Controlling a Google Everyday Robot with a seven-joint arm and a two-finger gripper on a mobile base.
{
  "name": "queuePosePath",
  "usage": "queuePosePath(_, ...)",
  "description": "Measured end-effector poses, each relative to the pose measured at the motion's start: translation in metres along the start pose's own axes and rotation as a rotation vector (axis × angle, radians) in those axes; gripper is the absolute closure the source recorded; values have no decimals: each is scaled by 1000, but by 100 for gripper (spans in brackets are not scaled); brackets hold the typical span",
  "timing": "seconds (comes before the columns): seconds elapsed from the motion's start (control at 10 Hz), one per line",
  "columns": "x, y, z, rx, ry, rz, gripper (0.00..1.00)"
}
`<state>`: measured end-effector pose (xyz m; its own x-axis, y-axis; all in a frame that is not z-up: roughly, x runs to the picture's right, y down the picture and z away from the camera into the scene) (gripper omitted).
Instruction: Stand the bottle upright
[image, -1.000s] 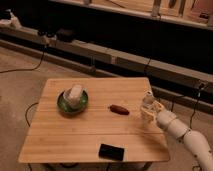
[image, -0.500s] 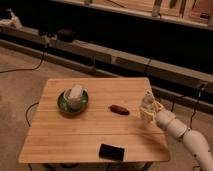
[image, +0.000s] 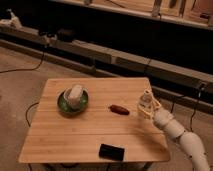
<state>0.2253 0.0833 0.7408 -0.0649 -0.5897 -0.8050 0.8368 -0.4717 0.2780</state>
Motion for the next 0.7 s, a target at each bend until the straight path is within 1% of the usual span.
queuePosePath(0.1,-1,-1,0,2,1,-12,100)
queuePosePath(0.7,-1,-3,0,4,1,-13,100)
